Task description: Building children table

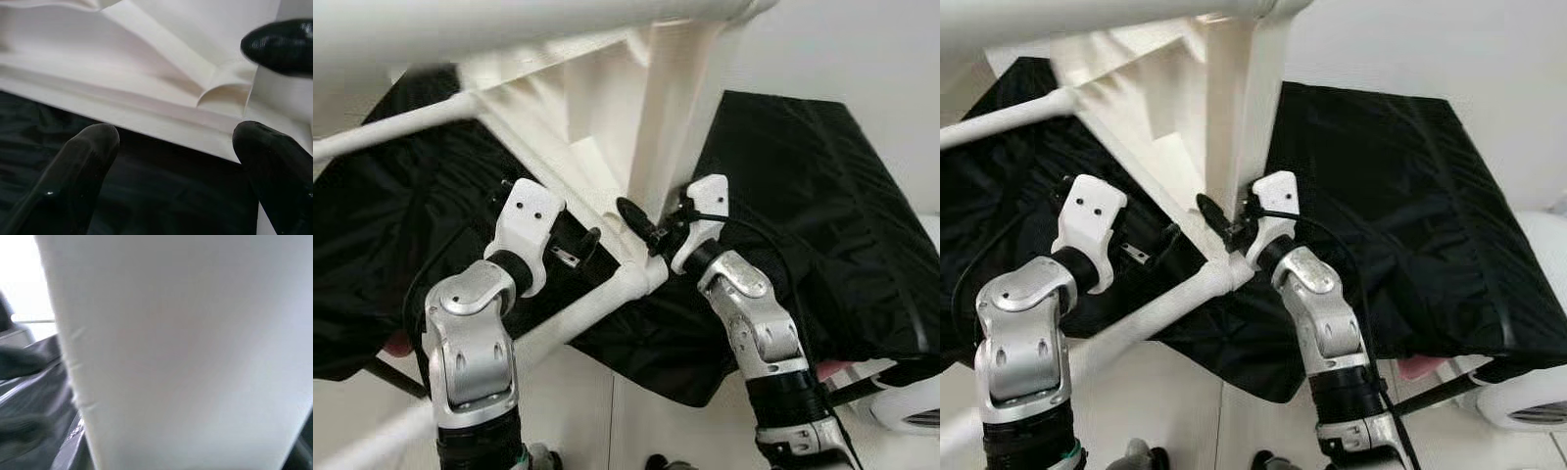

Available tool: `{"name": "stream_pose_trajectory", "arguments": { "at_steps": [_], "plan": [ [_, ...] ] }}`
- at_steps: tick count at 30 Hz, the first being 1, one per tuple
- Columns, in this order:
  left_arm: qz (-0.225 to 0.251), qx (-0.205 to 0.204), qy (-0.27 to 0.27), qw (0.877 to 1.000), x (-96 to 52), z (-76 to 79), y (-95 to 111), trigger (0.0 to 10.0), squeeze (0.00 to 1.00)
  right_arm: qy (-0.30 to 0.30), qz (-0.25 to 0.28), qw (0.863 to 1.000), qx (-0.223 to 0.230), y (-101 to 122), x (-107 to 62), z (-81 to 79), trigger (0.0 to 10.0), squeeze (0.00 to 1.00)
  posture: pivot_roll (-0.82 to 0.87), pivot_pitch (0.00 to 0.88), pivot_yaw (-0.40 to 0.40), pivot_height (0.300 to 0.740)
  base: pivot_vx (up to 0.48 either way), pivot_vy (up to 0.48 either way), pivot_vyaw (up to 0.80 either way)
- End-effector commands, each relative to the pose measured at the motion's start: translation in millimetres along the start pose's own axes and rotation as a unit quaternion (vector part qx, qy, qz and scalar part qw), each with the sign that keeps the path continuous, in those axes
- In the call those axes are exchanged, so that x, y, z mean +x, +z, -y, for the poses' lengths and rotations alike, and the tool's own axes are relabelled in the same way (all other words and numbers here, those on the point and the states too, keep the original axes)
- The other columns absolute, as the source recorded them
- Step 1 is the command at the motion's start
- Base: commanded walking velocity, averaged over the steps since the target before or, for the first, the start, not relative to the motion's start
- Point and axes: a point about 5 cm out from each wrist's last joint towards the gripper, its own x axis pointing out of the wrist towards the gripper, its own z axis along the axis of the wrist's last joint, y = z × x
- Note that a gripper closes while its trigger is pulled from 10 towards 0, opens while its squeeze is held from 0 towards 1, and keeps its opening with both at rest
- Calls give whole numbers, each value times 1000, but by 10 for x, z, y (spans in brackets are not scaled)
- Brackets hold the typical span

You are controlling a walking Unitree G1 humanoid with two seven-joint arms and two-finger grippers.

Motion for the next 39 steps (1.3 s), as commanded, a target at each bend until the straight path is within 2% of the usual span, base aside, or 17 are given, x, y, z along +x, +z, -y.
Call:
{"name": "stream_pose_trajectory", "arguments": {
  "at_steps": [1,6,12,14,15,17,18,19,22,25,27,30,31,33,35,36,39],
  "plan": [
    [3,-1,136,991,-2,-139,2,10000,0,-81,59,995,-21,244,-106,168,0,0,-44,155,29,740,0,0,0],
    [2,0,129,992,15,-163,5,10000,0,-117,61,991,-18,254,-216,179,0,0,-56,156,46,740,0,0,0],
    [9,1,119,993,77,-152,24,10000,0,-152,56,986,-48,302,-353,277,0,0,-79,153,56,740,0,0,0],
    [10,0,117,993,94,-149,29,10000,0,-166,57,983,-55,331,-391,328,0,0,-95,150,65,740,0,0,0],
    [12,-1,112,994,113,-137,30,10000,0,-187,56,978,-75,361,-447,398,0,0,-103,149,68,740,0,0,0],
    [12,-1,112,994,113,-137,30,10000,0,-187,56,978,-75,361,-447,398,0,0,-103,149,68,740,0,0,0],
    [15,-4,102,995,157,-113,32,10000,0,-253,54,959,-117,429,-596,543,0,0,-130,149,83,740,0,0,0],
    [16,-4,99,995,169,-106,33,10000,0,-275,54,951,-129,451,-646,579,0,0,-130,149,83,740,0,0,0],
    [18,-6,96,995,179,-102,35,10000,0,-287,52,948,-131,458,-684,594,0,0,-132,148,84,740,0,0,0],
    [23,-13,80,996,245,-78,43,10000,0,-334,44,930,-146,463,-835,600,0,0,-174,150,104,740,0,0,0],
    [24,-11,74,997,272,-58,45,10000,0,-349,36,925,-148,439,-890,591,0,0,-182,150,107,740,0,0,0],
    [25,-10,71,997,287,-44,46,10000,0,-345,23,929,-136,373,-893,553,0,0,-188,147,109,740,0,0,0],
    [25,-11,71,997,298,-42,44,10000,0,-334,14,935,-122,309,-857,520,10000,0,-189,146,108,740,0,0,0],
    [26,-11,71,997,306,-40,44,10000,0,-327,8,938,-113,268,-831,498,10000,0,-188,145,108,740,0,0,0],
    [27,-13,72,997,319,-46,39,10000,0,-301,-5,949,-97,173,-733,462,10000,0,-188,138,101,740,0,0,0],
    [28,-12,73,997,326,-61,38,10000,0,-284,-11,954,-97,135,-679,459,10000,1000,-176,137,89,740,0,0,0],
    [30,-3,75,997,338,-87,45,10000,0,-263,-22,960,-91,85,-614,476,10000,1000,-167,134,75,740,0,0,0]
  ]
}}
